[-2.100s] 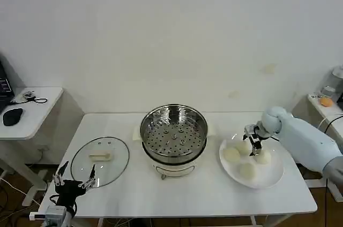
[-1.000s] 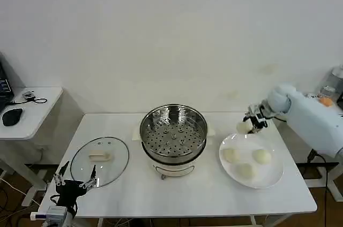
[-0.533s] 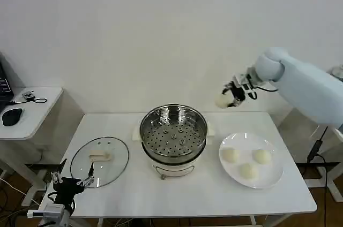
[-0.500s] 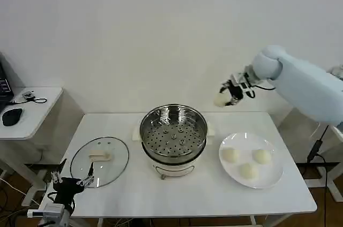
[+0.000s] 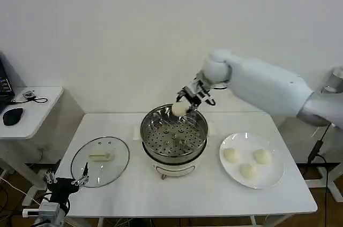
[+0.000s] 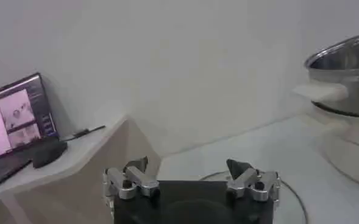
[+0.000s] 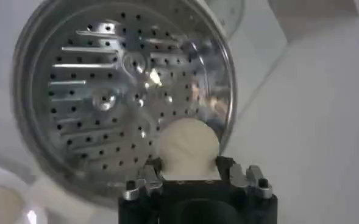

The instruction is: Take steamed baozi put them in steamer then cover it.

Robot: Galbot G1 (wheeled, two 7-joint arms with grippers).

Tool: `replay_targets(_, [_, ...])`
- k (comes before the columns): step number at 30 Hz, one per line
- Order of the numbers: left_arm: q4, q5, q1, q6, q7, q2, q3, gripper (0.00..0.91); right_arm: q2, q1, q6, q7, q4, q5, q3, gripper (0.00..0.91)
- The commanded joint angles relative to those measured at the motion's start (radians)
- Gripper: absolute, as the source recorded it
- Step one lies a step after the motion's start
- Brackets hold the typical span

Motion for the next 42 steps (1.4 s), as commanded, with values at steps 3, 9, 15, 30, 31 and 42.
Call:
replay_targets(3, [0.005,-0.001,0.002,-0.003,0.000,-0.002,-0.011,0.907,0.100,-0.058,0.245,0.057,-0.135,-0.210,-0.025,0.635])
replay_targets(9, [0.012,-0.001,0.001,-0.003,-0.001,0.000,-0.011,0.907,0.114,-0.095,0.310,0.097,-0.182,-0.337,0.003,0.635])
replay_targets(15, [0.005,-0.003,0.006,-0.003,0.000,0.005,-0.012,0.907,0.138,-0.132,0.345,0.126,-0.245,-0.383,0.034,0.635])
replay_targets(30, [0.004,-0.003,0.001,-0.002,0.000,0.001,-0.006,0.907,0.180,-0.174,0.411,0.184,-0.335,-0.496,0.075,0.766])
replay_targets(31, [0.003,-0.003,0.000,-0.001,0.000,0.001,-0.005,0.907,0.181,-0.176,0.414,0.190,-0.337,-0.498,0.076,0.806])
replay_targets(42, [0.002,0.003,-0.001,0.003,-0.001,-0.010,0.010,0.907,0.144,-0.117,0.408,0.195,-0.250,-0.423,0.083,0.907])
